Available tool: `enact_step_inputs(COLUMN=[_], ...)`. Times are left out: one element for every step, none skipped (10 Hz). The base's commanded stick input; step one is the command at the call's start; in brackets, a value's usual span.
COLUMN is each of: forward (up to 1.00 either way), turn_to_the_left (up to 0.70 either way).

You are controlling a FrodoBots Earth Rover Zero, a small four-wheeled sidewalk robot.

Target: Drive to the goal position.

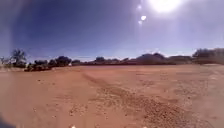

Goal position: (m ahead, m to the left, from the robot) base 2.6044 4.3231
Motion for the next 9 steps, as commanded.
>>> enact_step_inputs(forward=[0.70, 0.70, 0.70, 0.70, 0.70, 0.70, 0.70, 0.70, 0.70], turn_to_the_left=[0.00, 0.00, 0.00, 0.00, 0.00, 0.00, 0.00, 0.00, 0.00])
